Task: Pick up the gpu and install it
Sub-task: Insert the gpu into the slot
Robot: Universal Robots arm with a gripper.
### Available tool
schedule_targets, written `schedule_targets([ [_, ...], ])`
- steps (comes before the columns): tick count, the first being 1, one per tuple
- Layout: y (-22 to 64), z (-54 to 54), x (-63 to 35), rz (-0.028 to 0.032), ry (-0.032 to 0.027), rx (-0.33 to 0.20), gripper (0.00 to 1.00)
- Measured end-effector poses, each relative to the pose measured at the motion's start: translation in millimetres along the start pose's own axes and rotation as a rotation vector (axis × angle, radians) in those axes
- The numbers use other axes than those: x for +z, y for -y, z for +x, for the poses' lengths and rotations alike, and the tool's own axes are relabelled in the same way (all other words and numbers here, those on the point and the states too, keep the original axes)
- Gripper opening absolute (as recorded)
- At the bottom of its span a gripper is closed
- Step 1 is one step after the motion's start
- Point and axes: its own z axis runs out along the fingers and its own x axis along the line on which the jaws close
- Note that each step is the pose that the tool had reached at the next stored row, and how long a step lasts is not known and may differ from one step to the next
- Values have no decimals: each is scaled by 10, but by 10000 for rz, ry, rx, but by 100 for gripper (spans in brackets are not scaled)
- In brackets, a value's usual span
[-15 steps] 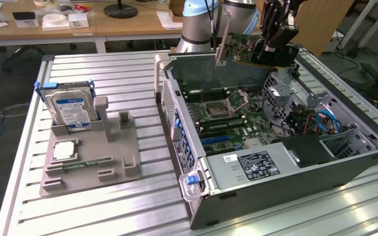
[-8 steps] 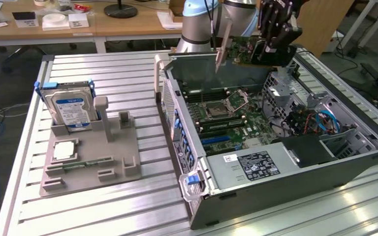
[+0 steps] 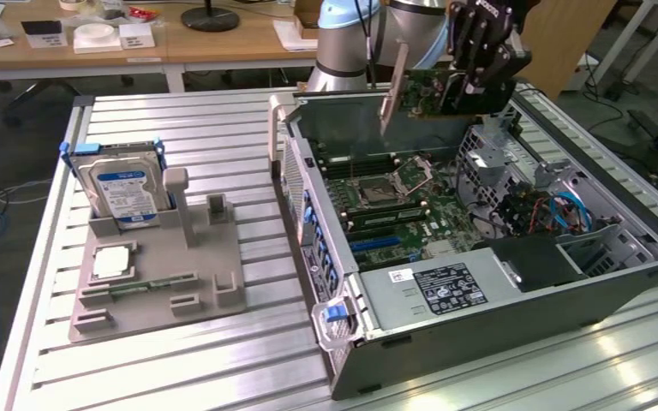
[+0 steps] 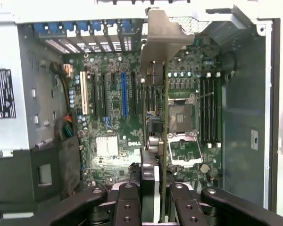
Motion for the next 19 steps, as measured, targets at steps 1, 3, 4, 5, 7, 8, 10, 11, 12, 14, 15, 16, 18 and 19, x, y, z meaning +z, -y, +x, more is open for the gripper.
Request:
schedule_targets([
  [1,0,0,6,9,3,-117,28],
  [3,-4,1,21,15,5,-268,28],
  [4,-10,1,32,14,9,-337,28],
  [5,-17,2,42,12,10,-409,28],
  [7,-33,3,63,7,15,-563,28],
  [8,-42,4,72,4,17,-641,28],
  [10,-70,6,89,-2,20,-846,28],
  [11,-112,9,110,-7,25,-1044,28],
  [12,-136,26,153,-13,27,-1217,28],
  [14,-160,49,216,-16,28,-1305,28],
  [15,-173,50,228,-16,28,-1309,28],
  [16,-188,51,239,-16,29,-1312,28],
  [18,-213,53,266,-16,30,-1313,28],
  [19,-218,54,284,-14,29,-1302,28],
])
